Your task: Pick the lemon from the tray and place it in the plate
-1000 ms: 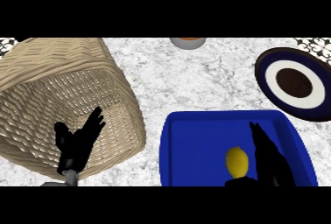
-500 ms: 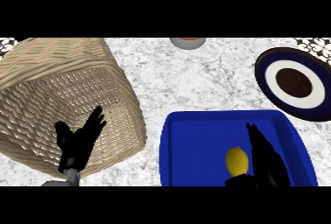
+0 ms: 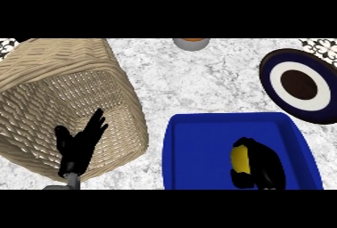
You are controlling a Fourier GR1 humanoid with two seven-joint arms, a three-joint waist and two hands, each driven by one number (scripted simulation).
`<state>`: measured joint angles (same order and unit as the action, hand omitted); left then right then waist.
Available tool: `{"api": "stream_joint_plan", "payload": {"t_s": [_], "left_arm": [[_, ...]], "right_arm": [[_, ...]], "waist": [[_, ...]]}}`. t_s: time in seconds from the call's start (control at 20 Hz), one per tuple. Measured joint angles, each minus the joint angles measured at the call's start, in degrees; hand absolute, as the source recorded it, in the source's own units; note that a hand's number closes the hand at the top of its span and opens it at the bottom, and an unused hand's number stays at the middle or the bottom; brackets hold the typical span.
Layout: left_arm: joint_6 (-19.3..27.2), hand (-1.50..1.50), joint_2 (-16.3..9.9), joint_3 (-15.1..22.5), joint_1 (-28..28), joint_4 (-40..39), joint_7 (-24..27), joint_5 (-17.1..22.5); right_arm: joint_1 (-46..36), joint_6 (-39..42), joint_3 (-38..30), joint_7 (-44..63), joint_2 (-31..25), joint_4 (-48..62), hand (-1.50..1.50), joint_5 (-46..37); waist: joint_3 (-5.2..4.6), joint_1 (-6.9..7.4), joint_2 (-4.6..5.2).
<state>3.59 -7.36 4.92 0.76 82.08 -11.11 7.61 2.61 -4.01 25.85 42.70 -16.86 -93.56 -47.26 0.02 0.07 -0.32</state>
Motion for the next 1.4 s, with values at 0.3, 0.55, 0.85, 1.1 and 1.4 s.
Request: {"api": "stream_joint_plan", "payload": {"t_s": [0.3, 0.55, 0.85, 1.1, 1.4], "left_arm": [[-1.02, 0.00, 0.19, -0.54, 0.27, 0.34, -0.10, -0.26], [-1.11, 0.00, 0.92, 0.58, -1.12, 0.14, -0.33, -0.92], [-0.87, 0.00, 1.60, 1.48, -2.52, -0.44, -0.79, -1.68], [-0.94, 0.00, 1.42, 1.39, -2.58, -0.43, -1.10, -1.74], [-0.74, 0.00, 1.34, 1.06, -2.17, 0.05, -1.82, -1.55]], "right_arm": [[-0.93, -2.63, 0.08, -0.45, 2.49, 2.06, 1.50, -6.30], [-16.66, -7.00, -4.92, 9.77, 11.02, 12.30, 1.50, -13.77], [-31.81, -18.25, -10.10, 14.48, 14.30, 20.96, 1.50, -26.71], [-39.95, -26.66, -13.89, 16.67, 15.78, 27.24, 1.50, -37.67], [-42.71, -36.87, -21.20, 17.88, 16.27, 30.18, 1.50, -44.50]], "waist": [[-0.05, 0.02, -0.04], [0.05, 2.20, 0.73], [0.08, 3.46, 1.17], [0.08, 3.43, 1.12], [0.13, 2.51, 0.99]]}}
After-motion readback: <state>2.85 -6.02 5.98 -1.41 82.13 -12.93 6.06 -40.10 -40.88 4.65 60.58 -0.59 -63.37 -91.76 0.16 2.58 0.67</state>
